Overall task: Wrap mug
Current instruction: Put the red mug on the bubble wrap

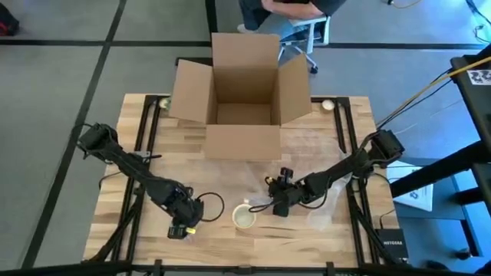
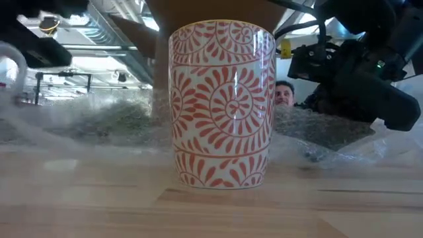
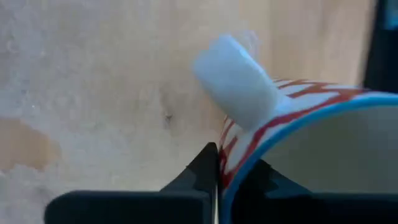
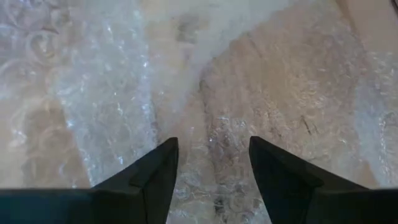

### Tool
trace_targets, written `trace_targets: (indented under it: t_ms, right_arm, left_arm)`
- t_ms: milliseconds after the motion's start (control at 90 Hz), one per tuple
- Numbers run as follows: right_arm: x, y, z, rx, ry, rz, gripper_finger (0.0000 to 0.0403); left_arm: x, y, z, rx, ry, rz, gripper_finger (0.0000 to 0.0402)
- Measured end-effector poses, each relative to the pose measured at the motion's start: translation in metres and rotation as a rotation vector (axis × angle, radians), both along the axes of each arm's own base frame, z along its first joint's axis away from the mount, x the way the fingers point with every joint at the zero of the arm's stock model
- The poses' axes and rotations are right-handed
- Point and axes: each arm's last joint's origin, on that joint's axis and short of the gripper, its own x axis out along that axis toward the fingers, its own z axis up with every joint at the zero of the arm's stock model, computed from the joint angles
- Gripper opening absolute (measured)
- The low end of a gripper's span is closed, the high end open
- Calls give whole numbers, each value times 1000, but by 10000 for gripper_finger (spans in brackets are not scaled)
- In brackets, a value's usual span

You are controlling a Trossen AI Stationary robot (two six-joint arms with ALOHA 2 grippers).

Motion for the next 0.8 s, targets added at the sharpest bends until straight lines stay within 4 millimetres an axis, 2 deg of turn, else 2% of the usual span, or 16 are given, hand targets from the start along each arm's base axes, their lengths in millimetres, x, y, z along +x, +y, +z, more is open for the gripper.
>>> trace_targets:
  t_ms: [200,478,667,800]
  right_arm:
    - [0,0,0,-8,-3,-2,186]
    - [0,3,1,17,1,7,186]
    - [15,9,22,5,-69,80,186]
    - [32,4,33,-17,-146,110,186]
  left_arm:
    - [-4,0,18,38,31,-4,5]
    - [-7,2,18,68,50,-33,4]
    - [-6,2,18,71,33,-26,3]
    - [-6,2,18,83,24,-30,2]
